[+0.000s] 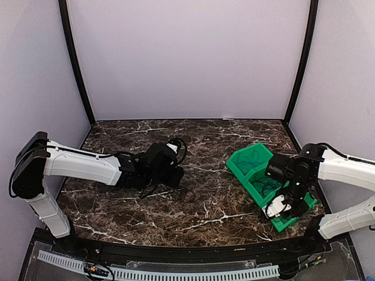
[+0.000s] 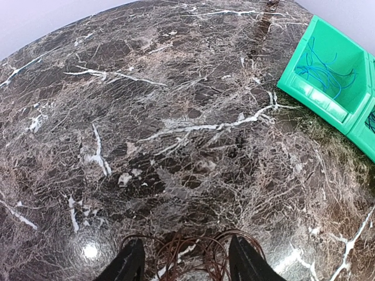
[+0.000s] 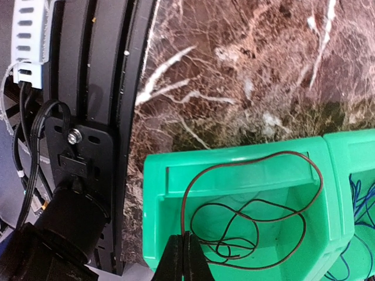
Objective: Untangle the cables
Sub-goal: Adjust the untangled cable in the bin.
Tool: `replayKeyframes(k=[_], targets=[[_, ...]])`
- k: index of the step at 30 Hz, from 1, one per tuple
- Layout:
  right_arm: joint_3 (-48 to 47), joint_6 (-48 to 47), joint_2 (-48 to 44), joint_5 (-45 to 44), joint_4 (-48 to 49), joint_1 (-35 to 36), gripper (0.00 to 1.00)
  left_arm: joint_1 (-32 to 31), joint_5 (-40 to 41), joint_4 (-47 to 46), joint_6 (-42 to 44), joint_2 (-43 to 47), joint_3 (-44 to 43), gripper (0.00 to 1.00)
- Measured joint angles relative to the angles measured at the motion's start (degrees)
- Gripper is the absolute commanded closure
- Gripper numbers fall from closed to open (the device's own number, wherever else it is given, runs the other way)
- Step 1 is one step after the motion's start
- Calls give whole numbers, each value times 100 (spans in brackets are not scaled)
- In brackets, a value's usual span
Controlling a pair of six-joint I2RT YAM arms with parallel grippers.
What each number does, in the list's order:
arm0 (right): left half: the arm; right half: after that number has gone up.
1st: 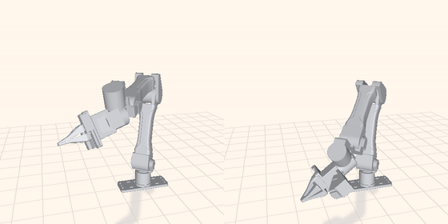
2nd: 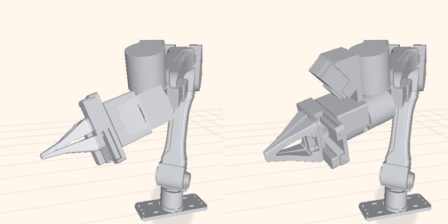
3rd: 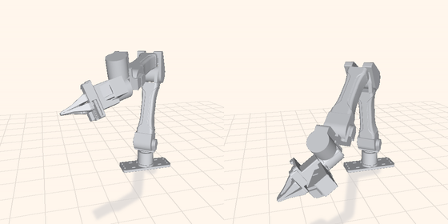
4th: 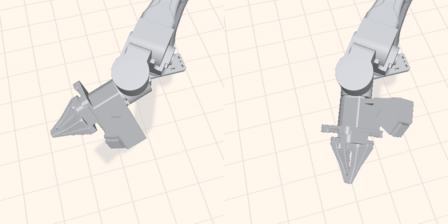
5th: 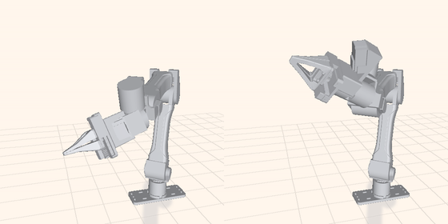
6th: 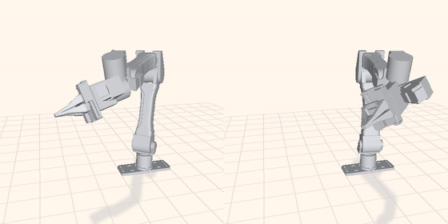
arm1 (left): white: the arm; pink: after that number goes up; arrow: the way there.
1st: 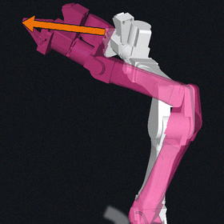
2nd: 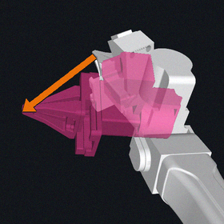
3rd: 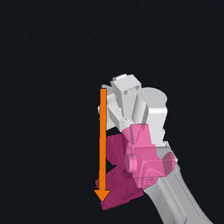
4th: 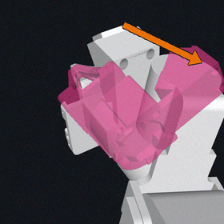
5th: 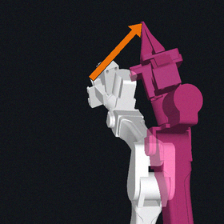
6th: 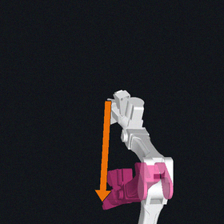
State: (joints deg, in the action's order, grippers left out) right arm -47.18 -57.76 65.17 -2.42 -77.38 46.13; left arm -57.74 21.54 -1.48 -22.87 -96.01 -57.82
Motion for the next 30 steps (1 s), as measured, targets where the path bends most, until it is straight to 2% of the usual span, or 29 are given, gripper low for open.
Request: replayKeyframes(k=[2,10,15,20,21,23,26,30], targets=[[-26,-70,17,-122,15,-188,100,0,15,0,0,0,0,48],[203,-551,533,-807,385,-1676,100,59,186,264,-50,31,59,44],[358,-584,866,-1121,610,-1989,100,136,269,398,-140,181,286,44],[114,-623,946,-1300,748,-2227,100,170,291,422,-199,229,356,44],[111,-623,949,-1377,820,-2256,98,170,291,422,-201,229,356,44],[155,-625,973,-1502,946,-2293,82,170,291,417,-214,229,356,44],[181,-603,979,-1534,1029,-2332,65,170,282,431,-254,229,356,41],[-219,-702,874,-1191,743,-2343,45,199,262,553,-358,229,356,38]])
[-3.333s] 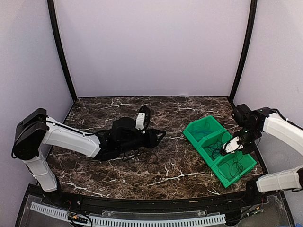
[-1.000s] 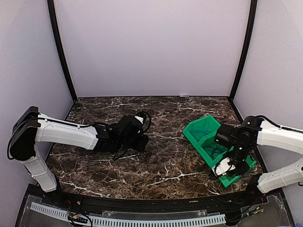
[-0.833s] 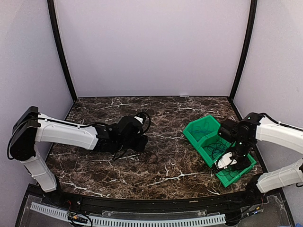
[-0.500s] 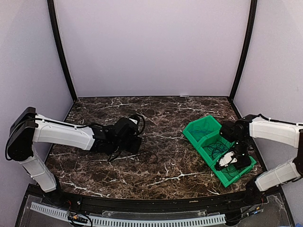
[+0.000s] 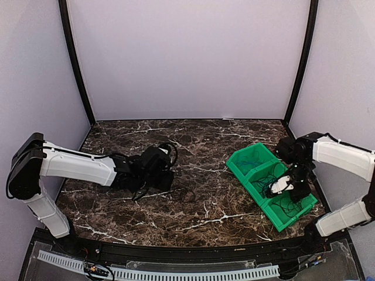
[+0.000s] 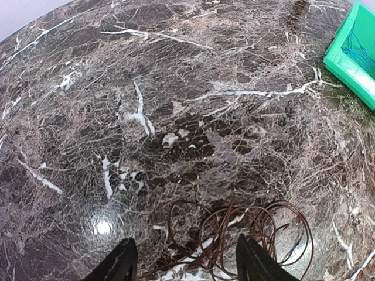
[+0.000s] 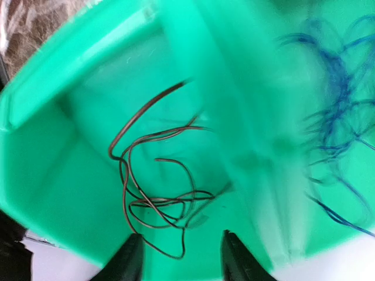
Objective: Untangle the cables
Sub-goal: Adjust the untangled cable in the bin, then pick up the twisted cables from the center of the board.
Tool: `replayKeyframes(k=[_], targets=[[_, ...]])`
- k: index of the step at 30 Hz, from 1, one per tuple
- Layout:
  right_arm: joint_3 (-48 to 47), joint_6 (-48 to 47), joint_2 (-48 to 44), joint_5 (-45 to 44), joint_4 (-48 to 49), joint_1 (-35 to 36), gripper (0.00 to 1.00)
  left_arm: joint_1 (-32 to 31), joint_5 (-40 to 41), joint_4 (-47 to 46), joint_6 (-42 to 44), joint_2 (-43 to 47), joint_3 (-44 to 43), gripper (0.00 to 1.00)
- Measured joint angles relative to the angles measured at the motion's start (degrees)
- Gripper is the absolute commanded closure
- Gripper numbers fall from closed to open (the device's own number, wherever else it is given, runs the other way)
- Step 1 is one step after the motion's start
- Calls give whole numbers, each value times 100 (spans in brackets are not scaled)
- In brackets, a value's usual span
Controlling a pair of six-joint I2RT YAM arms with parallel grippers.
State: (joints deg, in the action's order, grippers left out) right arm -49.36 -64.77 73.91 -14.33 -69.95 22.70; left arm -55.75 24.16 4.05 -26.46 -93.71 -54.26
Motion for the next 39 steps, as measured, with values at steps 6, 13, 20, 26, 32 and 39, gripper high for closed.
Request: replayKeyframes(k=[6,13,20,26,32,39], targets=[[-1034,-291,-645,776,-354,0,32,267,-420,367,-437,221,4,38],[-1672,-369,-442,1692,-184,0,33,975,-1429,503,-1443,577,299,41],[-2452,-7,608,3008,798,197,35,1344,-2514,304,-2492,577,634,40],[-2511,785,1488,3827,1956,997,39,1440,-2933,136,-3023,520,675,41],[-2518,2055,2623,4334,3407,1893,39,1478,-3189,-203,-3576,538,990,43],[-2811,2879,3851,4564,4365,2258,38,1478,-3250,-474,-3742,568,1172,45]])
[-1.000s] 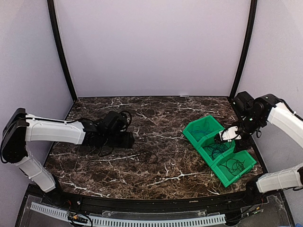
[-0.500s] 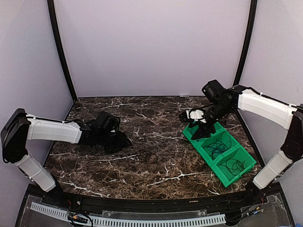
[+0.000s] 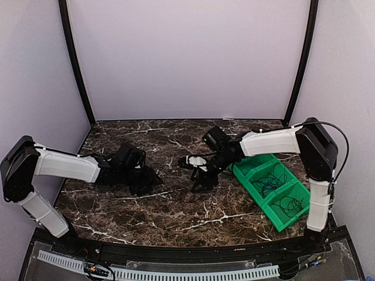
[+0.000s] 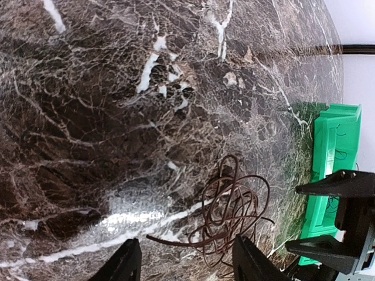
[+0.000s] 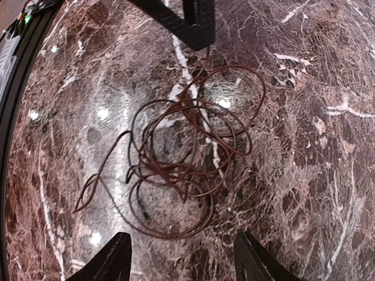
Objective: Untangle the cables
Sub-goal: Pick up the twisted cables from the center of the board.
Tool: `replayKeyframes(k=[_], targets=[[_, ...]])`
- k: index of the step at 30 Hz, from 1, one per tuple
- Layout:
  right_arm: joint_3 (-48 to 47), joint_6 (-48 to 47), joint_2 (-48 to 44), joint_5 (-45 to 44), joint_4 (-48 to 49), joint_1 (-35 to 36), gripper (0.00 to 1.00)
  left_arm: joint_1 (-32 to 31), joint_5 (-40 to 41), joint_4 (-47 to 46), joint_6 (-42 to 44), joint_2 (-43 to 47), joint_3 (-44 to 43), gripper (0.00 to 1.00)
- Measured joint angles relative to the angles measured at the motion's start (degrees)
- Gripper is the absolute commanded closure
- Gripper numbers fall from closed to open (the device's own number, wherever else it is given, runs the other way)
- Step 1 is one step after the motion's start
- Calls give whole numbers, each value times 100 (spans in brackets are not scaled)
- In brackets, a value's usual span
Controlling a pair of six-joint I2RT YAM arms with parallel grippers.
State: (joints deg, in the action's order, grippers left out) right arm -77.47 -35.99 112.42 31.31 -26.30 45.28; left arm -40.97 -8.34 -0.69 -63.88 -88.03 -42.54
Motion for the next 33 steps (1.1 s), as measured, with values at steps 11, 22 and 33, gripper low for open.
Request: replayKeyframes(k=[11,22,33], targets=[[-597,505,774,503,507,7,67,0,229,-59,1001,0,-210,45],[-719,540,1021,966,380,11,80,0,256,-225,1635,-90,-232,48],[-977,614,1209,1084,131,11,100,0,-179,-621,1742,-472,-232,64]])
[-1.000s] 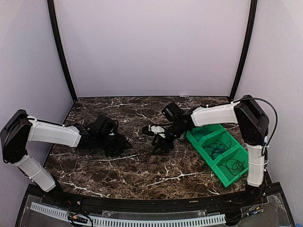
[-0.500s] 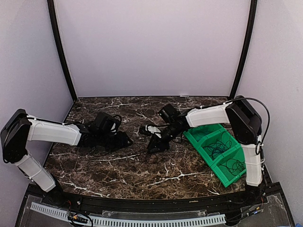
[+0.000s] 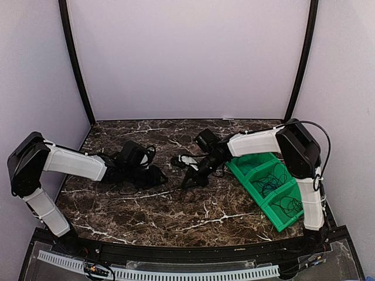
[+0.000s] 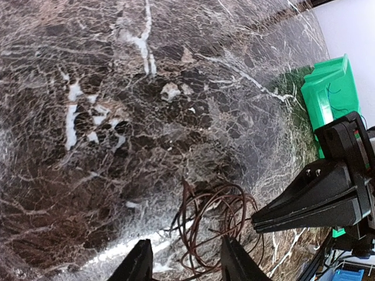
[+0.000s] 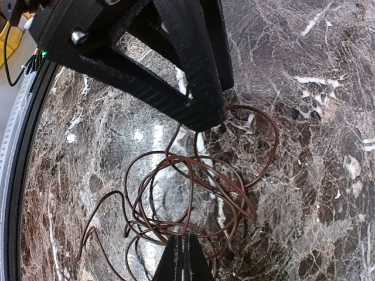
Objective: Untangle the cables
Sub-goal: Pick up the twisted cables from the center of the board, then hold the other twisted cable.
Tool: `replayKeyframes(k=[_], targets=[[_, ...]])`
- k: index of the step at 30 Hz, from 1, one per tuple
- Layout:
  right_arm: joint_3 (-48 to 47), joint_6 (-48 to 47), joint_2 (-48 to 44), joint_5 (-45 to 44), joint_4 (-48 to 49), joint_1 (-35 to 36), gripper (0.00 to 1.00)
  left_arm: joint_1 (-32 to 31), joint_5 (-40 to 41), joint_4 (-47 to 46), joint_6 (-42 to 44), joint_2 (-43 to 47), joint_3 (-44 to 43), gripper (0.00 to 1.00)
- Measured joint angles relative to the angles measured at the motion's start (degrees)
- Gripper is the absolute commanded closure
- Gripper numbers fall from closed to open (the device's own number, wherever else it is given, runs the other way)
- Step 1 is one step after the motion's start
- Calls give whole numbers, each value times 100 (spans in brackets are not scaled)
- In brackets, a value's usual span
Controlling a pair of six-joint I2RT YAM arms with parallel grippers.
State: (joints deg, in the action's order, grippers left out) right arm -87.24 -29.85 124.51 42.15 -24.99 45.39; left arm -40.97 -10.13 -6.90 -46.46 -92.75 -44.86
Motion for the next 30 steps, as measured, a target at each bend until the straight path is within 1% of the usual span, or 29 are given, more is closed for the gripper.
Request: replayKeyframes(k=[2,3,4,5,7,9,12,13,15,16,17,18,20,22,25,30], targets=[[-24,-4,0,-24,-39,-2,100,0,-81,-76,-31,-33,4,71],[-52,-9,-2,-44,-96,-7,100,0,-127,-107,-39,-35,11,77],[-103,-20,-2,-72,-166,-22,100,0,-155,-151,-70,-35,24,80],[-153,-26,-11,-105,-225,-44,100,0,-186,-195,-85,-35,48,86],[-267,-31,-57,-151,-317,-85,100,0,-219,-264,-107,-17,131,94],[-428,-26,-151,-175,-417,-188,100,0,-227,-302,-166,46,275,98],[-715,-2,-387,-184,-503,-455,100,0,-203,-337,-214,208,520,99],[-780,7,-457,-186,-507,-535,100,0,-188,-350,-227,275,599,98],[-914,17,-623,-188,-498,-688,100,0,-173,-409,-240,409,741,90],[-968,20,-697,-192,-496,-772,100,0,-164,-450,-240,490,824,80],[-1005,24,-758,-195,-487,-837,100,0,-160,-540,-225,566,911,75],[-1023,28,-798,-195,-483,-870,100,0,-155,-627,-179,640,988,68],[-1047,37,-824,-192,-481,-887,100,0,-127,-828,-87,750,1130,61],[-1047,39,-815,-190,-518,-866,100,0,-44,-962,96,807,1191,56],[-1051,42,-804,-168,-562,-857,100,-52,188,-1224,605,835,1202,51],[-1143,50,-793,-68,-651,-850,100,-205,763,-1449,1917,728,1051,49]])
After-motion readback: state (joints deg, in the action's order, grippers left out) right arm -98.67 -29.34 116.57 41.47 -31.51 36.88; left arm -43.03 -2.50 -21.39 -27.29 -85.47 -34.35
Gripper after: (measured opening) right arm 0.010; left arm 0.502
